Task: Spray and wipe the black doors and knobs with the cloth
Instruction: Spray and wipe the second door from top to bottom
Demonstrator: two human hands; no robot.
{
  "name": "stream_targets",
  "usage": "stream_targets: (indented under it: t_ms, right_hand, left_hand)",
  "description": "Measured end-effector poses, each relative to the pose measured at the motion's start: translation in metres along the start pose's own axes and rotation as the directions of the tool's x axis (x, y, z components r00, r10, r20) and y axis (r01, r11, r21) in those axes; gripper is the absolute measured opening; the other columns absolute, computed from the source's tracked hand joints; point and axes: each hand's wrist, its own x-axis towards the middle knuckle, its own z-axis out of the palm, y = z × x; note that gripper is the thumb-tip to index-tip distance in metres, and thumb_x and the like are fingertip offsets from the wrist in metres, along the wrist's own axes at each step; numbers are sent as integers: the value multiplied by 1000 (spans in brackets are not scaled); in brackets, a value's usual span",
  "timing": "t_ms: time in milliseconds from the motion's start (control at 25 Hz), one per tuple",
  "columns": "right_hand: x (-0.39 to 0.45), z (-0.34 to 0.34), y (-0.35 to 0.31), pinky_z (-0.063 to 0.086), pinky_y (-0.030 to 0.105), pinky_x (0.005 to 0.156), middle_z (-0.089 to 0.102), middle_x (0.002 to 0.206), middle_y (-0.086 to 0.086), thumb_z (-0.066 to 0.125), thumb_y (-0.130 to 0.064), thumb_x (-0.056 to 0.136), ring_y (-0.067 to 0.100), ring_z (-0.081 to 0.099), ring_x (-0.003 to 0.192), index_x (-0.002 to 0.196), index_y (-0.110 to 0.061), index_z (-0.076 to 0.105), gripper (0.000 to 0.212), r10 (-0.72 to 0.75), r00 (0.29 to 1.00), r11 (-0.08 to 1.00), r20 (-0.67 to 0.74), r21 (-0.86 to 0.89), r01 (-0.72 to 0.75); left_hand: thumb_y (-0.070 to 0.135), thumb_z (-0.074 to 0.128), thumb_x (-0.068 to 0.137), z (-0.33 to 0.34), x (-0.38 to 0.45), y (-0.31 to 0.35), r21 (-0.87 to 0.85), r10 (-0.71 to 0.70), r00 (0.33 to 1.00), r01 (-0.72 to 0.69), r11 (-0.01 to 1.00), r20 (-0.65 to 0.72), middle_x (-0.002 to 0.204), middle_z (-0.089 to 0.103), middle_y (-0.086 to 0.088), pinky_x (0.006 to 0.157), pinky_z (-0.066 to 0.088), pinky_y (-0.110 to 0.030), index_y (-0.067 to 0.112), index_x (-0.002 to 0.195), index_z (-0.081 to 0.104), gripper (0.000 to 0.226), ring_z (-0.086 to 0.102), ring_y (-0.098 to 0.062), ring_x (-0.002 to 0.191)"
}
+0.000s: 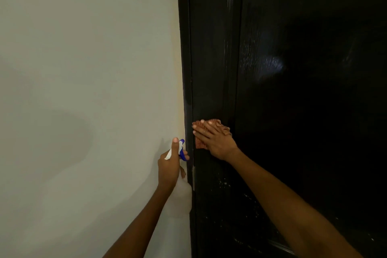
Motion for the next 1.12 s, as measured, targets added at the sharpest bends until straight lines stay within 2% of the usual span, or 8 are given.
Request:
stream_targets:
  t_ms: [200,360,560,640,720,840,1000,1120]
  right_hand:
    - [77,-96,38,-31,44,118,-14,172,3,46,-36,105,29,-24,154,166,-23,2,77,80,930,994,-358,-40,-100]
    - [87,-69,14,-17,50,125,-12,173,9,49,-26,102,34,-17,157,166,-17,-1,82,221,834,974,-505,74,-213]
    - [40,48,-60,-19,55,121,-21,170,11,57,-20,99,34,-25,155,165,-19,-7,92,131,956,990,-263,89,-111]
    - [16,84,-79,-7,56,125,-11,169,8,66,-20,96,33,-17,154,164,-23,4,92,76,992,991,-97,118,-65]
    - [-1,107,-88,4,54,129,-19,167,8,60,-19,100,34,-21,152,162,-23,-4,89,-37,999,999,36,3,36]
    - [-4,106,-81,-2,55,128,-27,167,3,51,-16,104,31,-27,153,163,-28,-9,85,-100,983,995,155,5,100]
    - [6,74,-55,4,60,126,-5,173,2,56,-26,103,30,-14,156,163,-29,4,80,6,998,993,-56,117,1]
    - [22,18,-10,-12,51,127,-15,172,4,41,-37,108,30,-21,157,166,-24,-2,73,159,932,987,-325,45,-152]
  left_hand:
    - [67,36,84,3,19,23,-79,62,998,-60,995,23,86,75,-13,55,57,-27,2,96,73,77,69,-31,73]
    - [60,36,93,0,21,20,-71,51,999,-51,996,1,82,73,-12,49,55,-22,3,94,73,68,65,-25,65]
    - [70,32,86,-7,22,-20,66,10,1000,-10,998,4,80,74,-13,54,56,-26,8,94,74,76,64,-22,56]
    - [71,31,84,-10,22,-31,113,1,1000,-4,994,32,75,73,-8,57,57,-25,9,94,75,76,62,-15,50]
    - [69,32,85,-11,21,-38,123,9,998,-16,992,56,64,69,1,57,56,-24,8,95,75,75,61,-11,48]
    - [70,31,84,-10,18,-45,127,-7,999,2,992,39,60,65,1,60,56,-25,8,95,76,77,60,-11,49]
    - [73,32,85,-8,19,-48,97,-38,999,35,995,24,72,69,-17,55,54,-23,-7,95,72,90,59,-15,51]
    - [69,33,91,-6,16,-50,49,-38,998,35,998,46,84,73,-19,49,54,-26,-4,93,72,83,63,-27,57]
